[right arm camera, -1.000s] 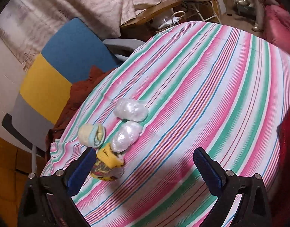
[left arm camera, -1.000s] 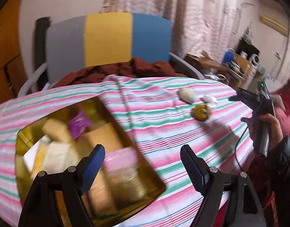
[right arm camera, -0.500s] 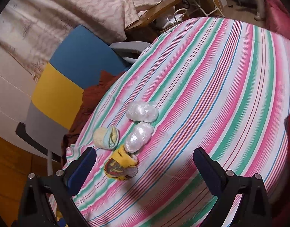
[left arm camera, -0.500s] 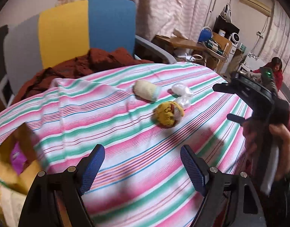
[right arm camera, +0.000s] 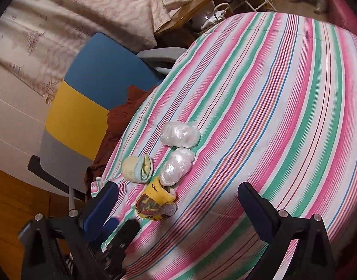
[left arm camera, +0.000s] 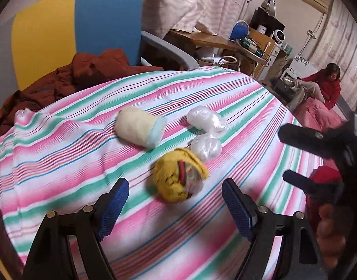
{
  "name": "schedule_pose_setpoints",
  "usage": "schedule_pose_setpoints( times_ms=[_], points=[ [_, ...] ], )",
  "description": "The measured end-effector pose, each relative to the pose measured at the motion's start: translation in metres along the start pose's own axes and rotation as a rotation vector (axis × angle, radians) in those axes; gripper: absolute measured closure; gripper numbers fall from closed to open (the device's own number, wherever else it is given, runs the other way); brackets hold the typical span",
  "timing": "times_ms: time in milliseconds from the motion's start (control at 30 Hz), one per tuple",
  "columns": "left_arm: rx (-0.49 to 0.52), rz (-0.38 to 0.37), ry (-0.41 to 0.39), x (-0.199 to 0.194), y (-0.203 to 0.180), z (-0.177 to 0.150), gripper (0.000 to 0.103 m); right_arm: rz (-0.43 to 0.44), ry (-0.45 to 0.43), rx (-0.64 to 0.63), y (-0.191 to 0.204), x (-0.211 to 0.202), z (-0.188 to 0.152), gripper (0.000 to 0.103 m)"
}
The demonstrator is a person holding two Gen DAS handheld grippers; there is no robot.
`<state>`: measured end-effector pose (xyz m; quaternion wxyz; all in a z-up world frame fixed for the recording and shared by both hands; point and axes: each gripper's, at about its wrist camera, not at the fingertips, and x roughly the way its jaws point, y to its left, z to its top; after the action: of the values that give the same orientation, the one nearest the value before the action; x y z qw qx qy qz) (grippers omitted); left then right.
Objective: Organize objects
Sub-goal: 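Lower the left tool onto the yellow knitted sock and close it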
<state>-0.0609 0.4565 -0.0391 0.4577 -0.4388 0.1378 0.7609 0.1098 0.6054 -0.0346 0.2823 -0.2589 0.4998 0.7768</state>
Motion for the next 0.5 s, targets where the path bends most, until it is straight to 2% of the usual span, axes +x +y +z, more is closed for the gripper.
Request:
schedule_pose_setpoints(
  times_ms=[200, 267, 300, 367, 433, 500],
  points=[
    [0.031, 0.040, 0.035, 0.040, -0.006, 0.010, 0.020, 0.005, 0.015, -0.003, 0.001, 0.004, 0.000, 0.000],
    [0.060, 0.091, 0.066, 0.054, -0.006, 0.007, 0.021, 0.002, 0.024, -0.005, 0.001, 0.007, 0.000, 0.000],
    [0.061, 0.089, 0.077, 0.059, -0.004, 0.006, 0.025, 0.000, 0.028, -0.006, 0.001, 0.008, 0.000, 0.000],
    [0.010, 0.029, 0.083, 0.063, 0.005, 0.002, 0.034, -0.007, 0.030, -0.011, 0.001, 0.010, 0.000, 0.000],
    [-0.028, -0.018, 0.093, 0.062, 0.012, -0.001, 0.050, -0.010, 0.032, -0.021, 0.002, 0.011, 0.000, 0.000],
    [-0.028, -0.022, 0.091, 0.056, 0.011, -0.005, 0.057, -0.008, 0.036, -0.031, 0.003, 0.013, 0.000, 0.000]
  ],
)
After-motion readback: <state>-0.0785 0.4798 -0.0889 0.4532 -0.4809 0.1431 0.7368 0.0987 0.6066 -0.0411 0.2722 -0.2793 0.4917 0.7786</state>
